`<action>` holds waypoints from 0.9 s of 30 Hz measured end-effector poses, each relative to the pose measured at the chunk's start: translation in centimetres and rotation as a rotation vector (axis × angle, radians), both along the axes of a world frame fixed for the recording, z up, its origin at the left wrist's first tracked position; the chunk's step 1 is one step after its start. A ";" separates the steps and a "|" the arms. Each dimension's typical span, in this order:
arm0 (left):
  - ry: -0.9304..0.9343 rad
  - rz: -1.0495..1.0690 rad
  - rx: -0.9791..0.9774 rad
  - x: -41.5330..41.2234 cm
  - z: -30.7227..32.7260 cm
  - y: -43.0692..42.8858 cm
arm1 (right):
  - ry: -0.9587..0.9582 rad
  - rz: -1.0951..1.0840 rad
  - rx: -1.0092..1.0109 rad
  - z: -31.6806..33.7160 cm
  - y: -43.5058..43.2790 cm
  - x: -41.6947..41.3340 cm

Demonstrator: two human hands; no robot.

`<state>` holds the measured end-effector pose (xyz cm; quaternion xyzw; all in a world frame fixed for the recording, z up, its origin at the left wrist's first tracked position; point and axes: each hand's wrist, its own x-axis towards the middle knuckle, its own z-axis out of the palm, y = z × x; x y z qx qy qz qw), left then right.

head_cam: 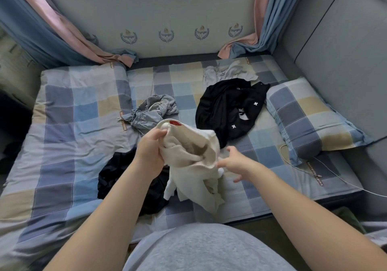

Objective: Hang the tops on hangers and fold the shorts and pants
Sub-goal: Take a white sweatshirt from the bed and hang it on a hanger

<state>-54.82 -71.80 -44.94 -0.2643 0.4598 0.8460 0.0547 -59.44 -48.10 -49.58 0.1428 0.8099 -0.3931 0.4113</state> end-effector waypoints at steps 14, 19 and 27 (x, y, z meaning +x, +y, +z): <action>0.273 -0.437 -0.731 0.4 3.3 -1.5 | 0.625 0.349 0.020 1.5 -5.0 -1.5; 0.120 -0.171 -1.459 0.8 0.1 -4.2 | 0.807 0.236 0.252 -1.0 -2.4 -1.5; -0.161 -0.235 -1.524 2.7 -6.0 -5.7 | 0.993 0.052 0.346 -2.2 0.3 -2.0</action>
